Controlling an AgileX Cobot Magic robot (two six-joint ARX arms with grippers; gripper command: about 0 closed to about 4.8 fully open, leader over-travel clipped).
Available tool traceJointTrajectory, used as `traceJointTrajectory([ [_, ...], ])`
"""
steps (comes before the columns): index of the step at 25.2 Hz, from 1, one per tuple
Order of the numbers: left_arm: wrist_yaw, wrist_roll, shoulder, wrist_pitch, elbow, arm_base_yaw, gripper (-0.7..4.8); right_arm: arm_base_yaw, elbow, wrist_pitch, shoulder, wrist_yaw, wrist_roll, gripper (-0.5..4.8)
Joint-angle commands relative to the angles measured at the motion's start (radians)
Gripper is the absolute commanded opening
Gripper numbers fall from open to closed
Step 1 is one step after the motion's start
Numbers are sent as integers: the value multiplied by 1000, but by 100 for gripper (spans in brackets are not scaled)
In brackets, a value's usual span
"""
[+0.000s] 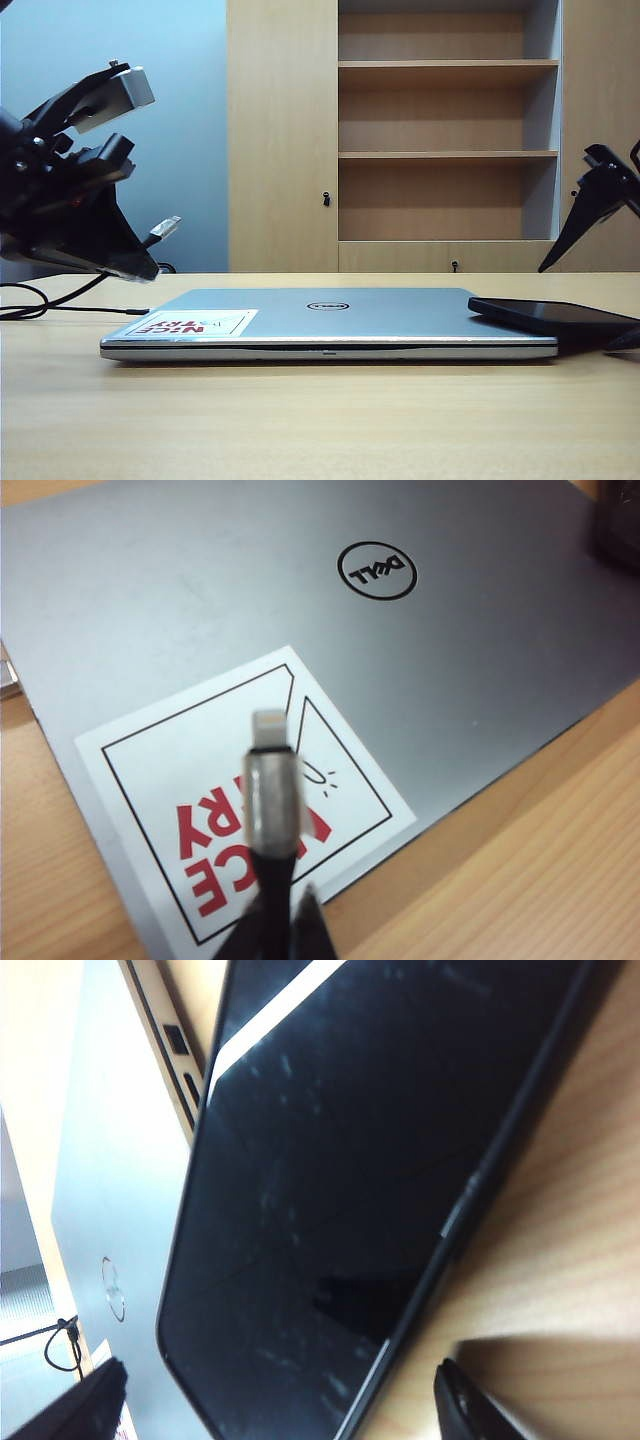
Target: Pick up the charging cable and the phone, plug the charging cable into the charging port on the phone, and finally place them back on the table.
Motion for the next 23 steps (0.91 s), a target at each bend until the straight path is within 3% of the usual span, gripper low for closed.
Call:
traceJointTrajectory([
  [1, 2, 1, -1, 20, 0, 1, -6, 0, 3, 32, 18, -5, 11, 419],
  [23, 2, 1, -1, 21, 0, 1, -6, 2, 3, 143, 87, 57, 37, 421],
])
